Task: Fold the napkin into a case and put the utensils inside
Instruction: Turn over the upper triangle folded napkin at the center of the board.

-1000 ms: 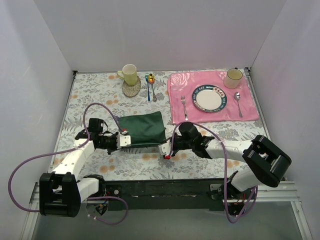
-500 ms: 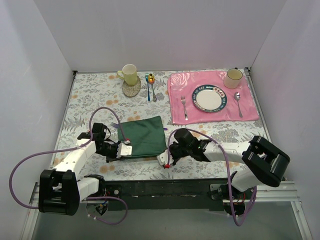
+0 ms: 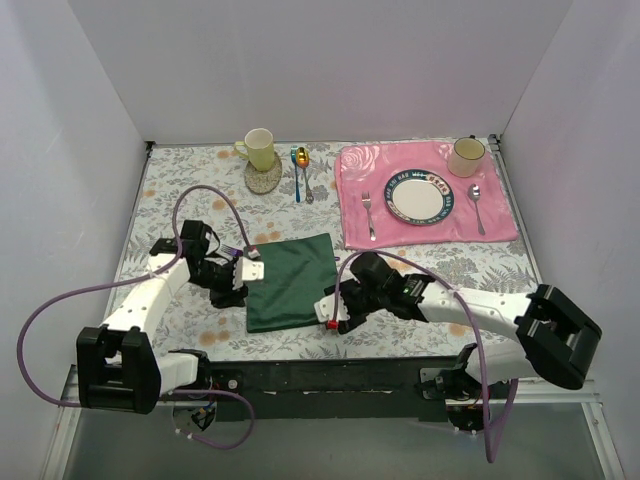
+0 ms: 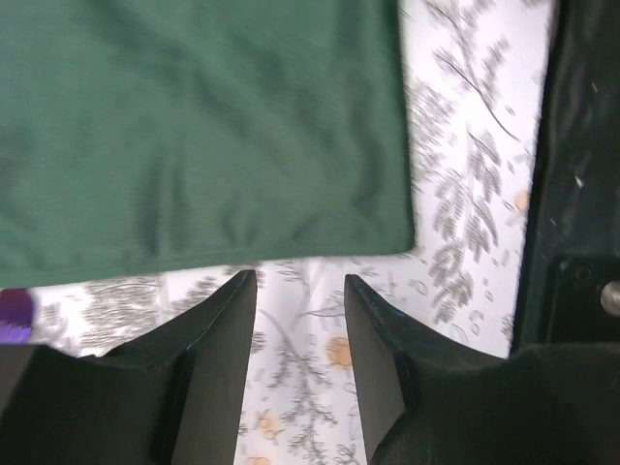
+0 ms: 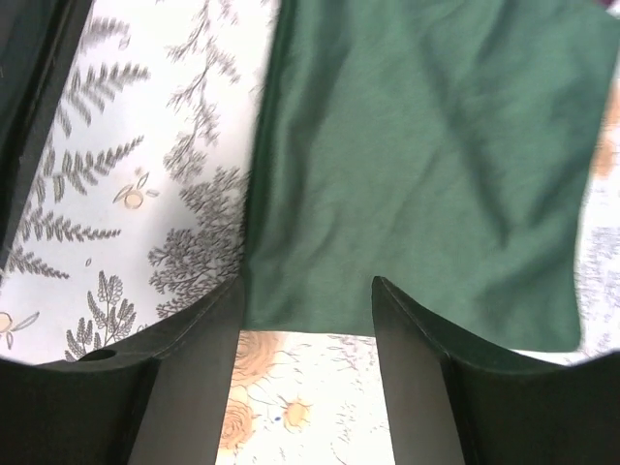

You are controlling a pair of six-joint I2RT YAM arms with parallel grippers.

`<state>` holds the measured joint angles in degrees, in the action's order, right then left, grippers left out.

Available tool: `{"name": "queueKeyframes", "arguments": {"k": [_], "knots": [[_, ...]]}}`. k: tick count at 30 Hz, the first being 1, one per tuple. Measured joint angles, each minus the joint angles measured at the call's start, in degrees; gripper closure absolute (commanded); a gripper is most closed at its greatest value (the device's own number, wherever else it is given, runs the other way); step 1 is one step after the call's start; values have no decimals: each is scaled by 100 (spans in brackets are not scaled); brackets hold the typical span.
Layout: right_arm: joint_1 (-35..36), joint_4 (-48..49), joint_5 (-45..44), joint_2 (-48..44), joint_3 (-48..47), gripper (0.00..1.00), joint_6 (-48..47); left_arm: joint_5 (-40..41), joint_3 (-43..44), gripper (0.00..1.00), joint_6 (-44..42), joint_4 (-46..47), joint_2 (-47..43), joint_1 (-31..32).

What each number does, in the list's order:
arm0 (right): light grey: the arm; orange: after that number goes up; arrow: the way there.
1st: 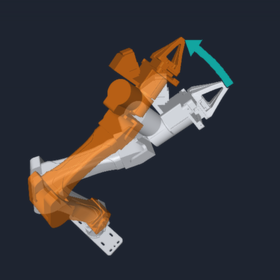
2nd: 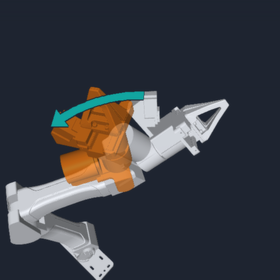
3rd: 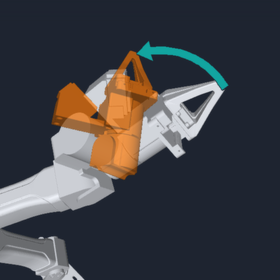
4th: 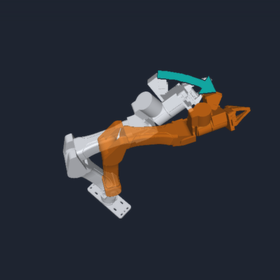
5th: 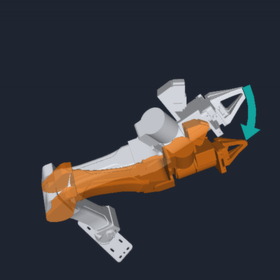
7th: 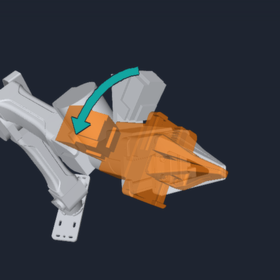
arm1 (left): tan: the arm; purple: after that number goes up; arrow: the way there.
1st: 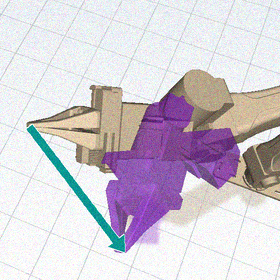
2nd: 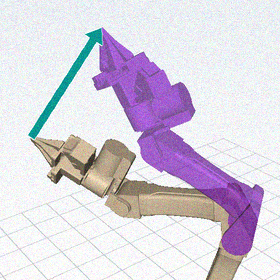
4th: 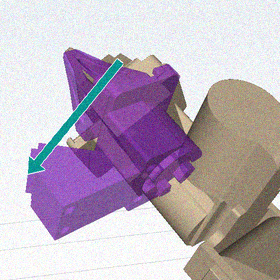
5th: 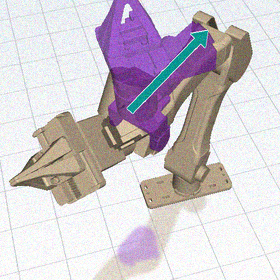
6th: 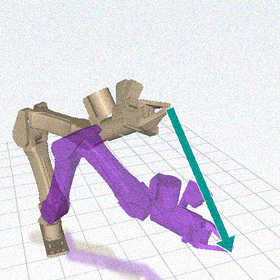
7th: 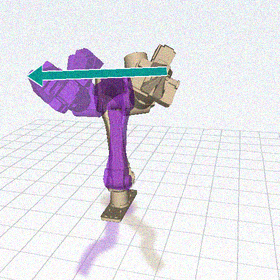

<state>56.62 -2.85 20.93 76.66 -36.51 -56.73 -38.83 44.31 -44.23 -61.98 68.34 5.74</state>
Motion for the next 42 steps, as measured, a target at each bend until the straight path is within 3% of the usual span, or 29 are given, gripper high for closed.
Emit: {"name": "queueKeyframes", "arguments": {"k": [6,12,17,25,36,42], "knots": [[-378,-411,116,-286,-643,43,1119,-22,293,64,1217,874,341,308],[-1255,-702,345,496,-1379,48,2347,400,-151,73,1939,1816,592,1104],[-1545,-942,435,1172,-1825,53,2981,811,-616,81,1950,2028,728,1482],[-1563,-1029,699,2000,-2234,66,3545,1032,-852,85,1504,2031,577,1547],[-1425,-1047,1108,2415,-1976,68,4052,1121,-1010,80,841,1108,103,1550],[-1412,-1082,1534,1971,-1775,64,4509,697,-422,66,1532,975,258,1550]]}}
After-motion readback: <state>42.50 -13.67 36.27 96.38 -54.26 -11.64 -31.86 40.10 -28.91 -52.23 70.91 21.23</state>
